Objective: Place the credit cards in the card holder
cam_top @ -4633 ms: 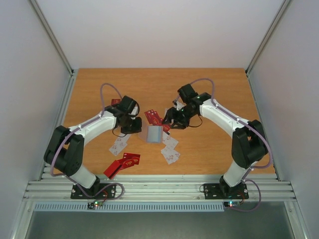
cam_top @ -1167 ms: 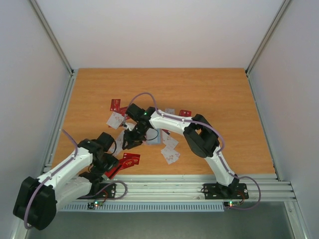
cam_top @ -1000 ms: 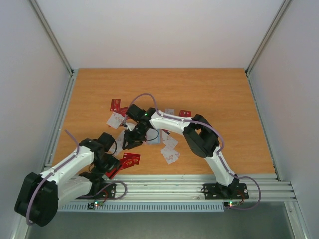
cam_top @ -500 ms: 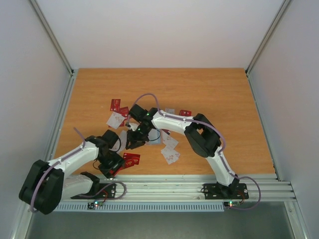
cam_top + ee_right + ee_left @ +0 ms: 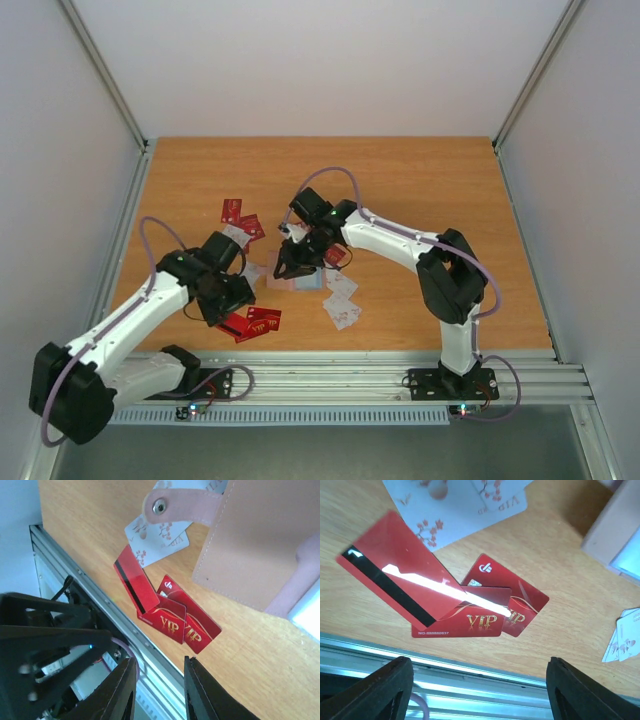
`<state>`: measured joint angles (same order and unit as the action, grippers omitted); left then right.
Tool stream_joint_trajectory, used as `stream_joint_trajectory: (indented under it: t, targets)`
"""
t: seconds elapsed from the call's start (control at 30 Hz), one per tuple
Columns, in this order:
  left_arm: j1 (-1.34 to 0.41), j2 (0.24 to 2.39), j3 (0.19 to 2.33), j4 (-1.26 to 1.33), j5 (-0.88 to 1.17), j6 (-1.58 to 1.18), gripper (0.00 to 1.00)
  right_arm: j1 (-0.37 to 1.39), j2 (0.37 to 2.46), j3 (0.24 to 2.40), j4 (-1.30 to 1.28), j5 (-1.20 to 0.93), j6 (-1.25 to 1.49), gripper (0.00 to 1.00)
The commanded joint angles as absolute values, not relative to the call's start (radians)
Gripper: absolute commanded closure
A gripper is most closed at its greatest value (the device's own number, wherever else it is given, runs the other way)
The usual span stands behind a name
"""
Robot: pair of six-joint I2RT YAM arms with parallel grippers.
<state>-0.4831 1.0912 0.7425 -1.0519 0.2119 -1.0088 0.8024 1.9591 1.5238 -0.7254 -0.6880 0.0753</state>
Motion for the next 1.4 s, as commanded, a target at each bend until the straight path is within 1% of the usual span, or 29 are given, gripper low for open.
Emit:
stream_joint_trajectory:
  t: [0.0,0.1,0.2,0.43,0.67,0.77,1.07,1.37]
  targets:
    - [-0.458,1.062,0.806,-1.235,0.043,-0.864,0.25,0.808,1.903,1.482,-0.757,-0.669,0.046,0.72]
    - [-0.403,1.069,0.769,-1.200,-0.025,-0.855,0.26,0.806,1.874,1.456,-0.774,-0.636,0.046,0.72]
    - [-0.367,1.098,0.709,-1.105,-0.018,-0.887,0.26,0.796,1.846,1.425,-0.798,-0.599,0.046,0.72]
    - [-0.367,1.327,0.714,-1.003,0.031,-0.996,0.24,0.748,1.719,1.288,-0.821,-0.553,0.033,0.72]
    - [-0.383,1.445,0.723,-0.962,0.070,-1.105,0.19,0.722,1.627,1.194,-0.836,-0.520,0.027,0.72]
    - [-0.410,1.469,0.699,-0.939,0.076,-1.156,0.19,0.717,1.601,1.168,-0.830,-0.515,0.035,0.72]
    - [-0.520,1.455,0.543,-0.818,0.148,-1.321,0.34,0.703,1.564,1.117,-0.823,-0.495,0.053,0.72]
    - [-0.633,1.420,0.474,-0.746,0.201,-1.421,0.53,0.702,1.560,1.071,-0.787,-0.497,0.083,0.72]
